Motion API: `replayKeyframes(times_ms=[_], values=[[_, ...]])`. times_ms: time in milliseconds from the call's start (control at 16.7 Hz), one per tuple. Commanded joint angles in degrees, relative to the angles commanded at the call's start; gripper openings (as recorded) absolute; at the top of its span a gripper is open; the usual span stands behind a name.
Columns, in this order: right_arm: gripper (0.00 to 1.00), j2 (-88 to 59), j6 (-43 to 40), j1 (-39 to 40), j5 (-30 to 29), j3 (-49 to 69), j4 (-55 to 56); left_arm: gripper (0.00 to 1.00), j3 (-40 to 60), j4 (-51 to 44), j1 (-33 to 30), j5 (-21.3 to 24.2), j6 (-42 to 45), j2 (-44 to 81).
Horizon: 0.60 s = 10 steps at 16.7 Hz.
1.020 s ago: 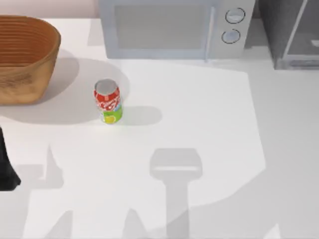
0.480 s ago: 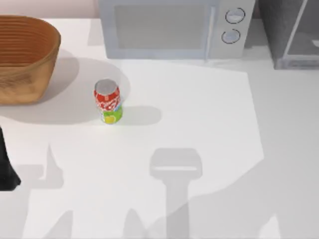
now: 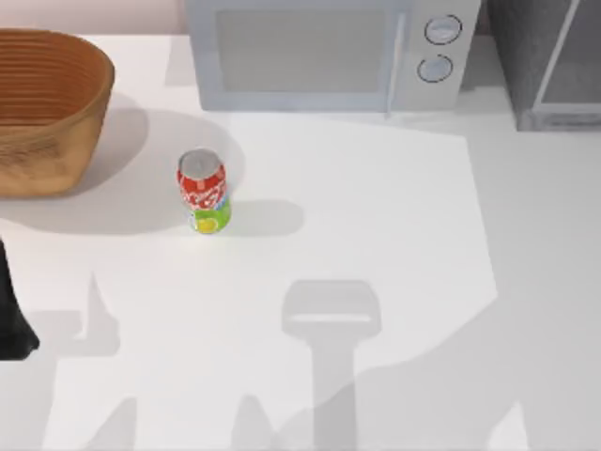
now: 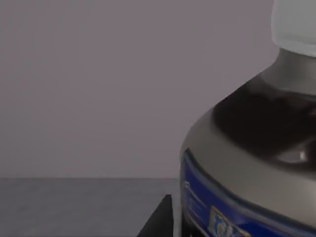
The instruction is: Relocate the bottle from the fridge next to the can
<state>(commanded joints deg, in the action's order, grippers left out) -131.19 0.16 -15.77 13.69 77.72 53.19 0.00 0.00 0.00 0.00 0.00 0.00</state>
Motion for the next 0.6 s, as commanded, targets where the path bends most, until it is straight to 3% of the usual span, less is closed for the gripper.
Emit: replayKeyframes(times_ms=[240,600], values=[[0.02,0.0,0.0,0.0,0.0,0.0,0.0,1.0,0.0,0.0,0.0,0.0,0.0,0.0],[0.0,0.0,0.0,0.0,0.0,0.0,0.0,1.0,0.0,0.0,0.0,0.0,0.0,0.0]])
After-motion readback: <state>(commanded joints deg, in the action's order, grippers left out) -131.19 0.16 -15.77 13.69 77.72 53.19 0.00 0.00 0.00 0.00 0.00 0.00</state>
